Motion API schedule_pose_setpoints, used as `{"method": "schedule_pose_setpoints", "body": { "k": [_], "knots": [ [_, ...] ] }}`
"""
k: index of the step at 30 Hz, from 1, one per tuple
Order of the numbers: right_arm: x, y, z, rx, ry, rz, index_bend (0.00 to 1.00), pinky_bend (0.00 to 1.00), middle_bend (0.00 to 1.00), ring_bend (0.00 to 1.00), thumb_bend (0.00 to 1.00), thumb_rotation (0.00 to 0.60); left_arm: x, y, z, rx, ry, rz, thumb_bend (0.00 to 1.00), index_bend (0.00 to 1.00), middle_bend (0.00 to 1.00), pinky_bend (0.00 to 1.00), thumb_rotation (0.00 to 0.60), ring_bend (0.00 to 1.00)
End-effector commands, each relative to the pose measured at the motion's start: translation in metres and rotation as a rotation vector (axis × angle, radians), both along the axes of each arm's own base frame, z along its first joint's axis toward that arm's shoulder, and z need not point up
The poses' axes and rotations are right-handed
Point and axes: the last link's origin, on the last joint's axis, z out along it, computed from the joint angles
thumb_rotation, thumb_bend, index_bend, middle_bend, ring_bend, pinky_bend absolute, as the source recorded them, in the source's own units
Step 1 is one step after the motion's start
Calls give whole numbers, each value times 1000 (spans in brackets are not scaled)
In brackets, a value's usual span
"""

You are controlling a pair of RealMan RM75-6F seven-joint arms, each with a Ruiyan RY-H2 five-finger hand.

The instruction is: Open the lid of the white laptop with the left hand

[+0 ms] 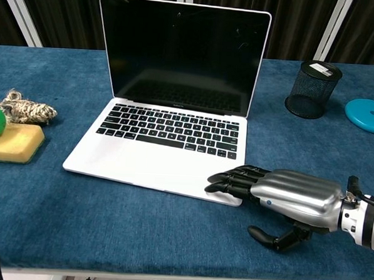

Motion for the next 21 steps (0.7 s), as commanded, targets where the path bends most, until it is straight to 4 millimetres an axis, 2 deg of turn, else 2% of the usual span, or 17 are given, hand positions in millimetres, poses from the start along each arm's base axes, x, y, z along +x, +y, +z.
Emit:
{"method": "schedule_pose_setpoints", "body": {
  "k": [1, 5, 9, 14, 21],
  "knots": [
    [0, -1, 1, -3, 0, -3, 0, 0, 0, 0, 581, 600, 3, 13, -2, 0, 34, 42, 249, 136, 77, 67, 600, 52],
    [1, 0, 2, -9, -13, -3, 0, 0, 0, 0, 581, 600, 1, 18, -2, 5, 18, 84, 249, 137, 77, 68, 600, 52],
    [2, 1, 7, -33, -40, 13, 0, 0, 0, 0, 576, 600, -2, 14, 3, 7, 36, 70, 249, 136, 77, 68, 600, 52],
    [0, 3, 26, -95, -91, 26, 0, 0, 0, 0, 521, 600, -14, -13, 19, 26, 129, -43, 249, 136, 77, 68, 600, 52],
    [-8, 5, 70, -212, -151, 18, 0, 0, 0, 0, 451, 600, -58, -62, 51, 127, 276, -116, 249, 135, 77, 68, 600, 52]
  ]
}}
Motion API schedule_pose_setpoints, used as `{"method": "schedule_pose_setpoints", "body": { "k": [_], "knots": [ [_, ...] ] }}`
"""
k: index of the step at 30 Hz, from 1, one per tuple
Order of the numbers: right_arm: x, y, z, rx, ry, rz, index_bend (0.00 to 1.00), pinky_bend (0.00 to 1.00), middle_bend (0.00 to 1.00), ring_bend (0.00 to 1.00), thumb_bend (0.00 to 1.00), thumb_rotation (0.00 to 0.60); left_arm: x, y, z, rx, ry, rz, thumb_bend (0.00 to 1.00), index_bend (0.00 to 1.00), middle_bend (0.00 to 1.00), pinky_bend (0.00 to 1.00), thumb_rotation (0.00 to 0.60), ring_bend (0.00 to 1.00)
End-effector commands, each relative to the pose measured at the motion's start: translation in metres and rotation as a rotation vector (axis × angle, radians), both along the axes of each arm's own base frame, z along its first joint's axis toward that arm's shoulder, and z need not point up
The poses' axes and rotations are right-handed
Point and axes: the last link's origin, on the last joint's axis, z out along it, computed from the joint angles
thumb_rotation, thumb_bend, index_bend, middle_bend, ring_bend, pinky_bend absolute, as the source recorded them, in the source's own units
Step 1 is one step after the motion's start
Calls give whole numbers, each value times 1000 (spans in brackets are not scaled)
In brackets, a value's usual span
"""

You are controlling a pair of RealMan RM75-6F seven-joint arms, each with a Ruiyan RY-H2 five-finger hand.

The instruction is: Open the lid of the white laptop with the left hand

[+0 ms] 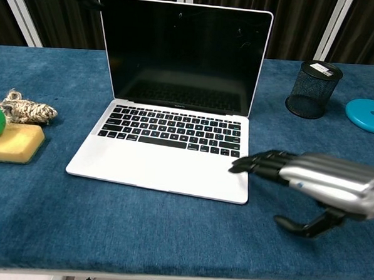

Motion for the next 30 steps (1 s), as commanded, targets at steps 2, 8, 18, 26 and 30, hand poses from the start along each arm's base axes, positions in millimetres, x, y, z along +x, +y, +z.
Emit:
{"method": "schedule_pose_setpoints", "body": {
  "k": [2, 8, 18, 26, 30],
  "knots": [
    [-8, 6, 35, -82, -32, -7, 0, 0, 2, 0, 440, 600, -45, -47, 29, 116, 139, -52, 249, 136, 77, 68, 600, 52],
    [-30, 17, 82, -212, -29, -59, 0, 0, 15, 0, 436, 600, -81, -108, 40, 208, 256, -98, 250, 137, 77, 68, 600, 52],
    [-90, 51, 158, -567, 70, -298, 0, 0, 17, 0, 441, 600, -150, -198, 61, 417, 356, -30, 249, 152, 89, 67, 600, 52],
    [-128, 76, 184, -691, -2, -464, 0, 0, 16, 0, 441, 600, -195, -261, 58, 443, 430, 64, 249, 155, 95, 61, 600, 52],
    [-130, 74, 183, -686, -9, -458, 0, 0, 16, 0, 441, 600, -204, -279, 54, 424, 423, 114, 249, 155, 95, 60, 600, 52]
  ]
}}
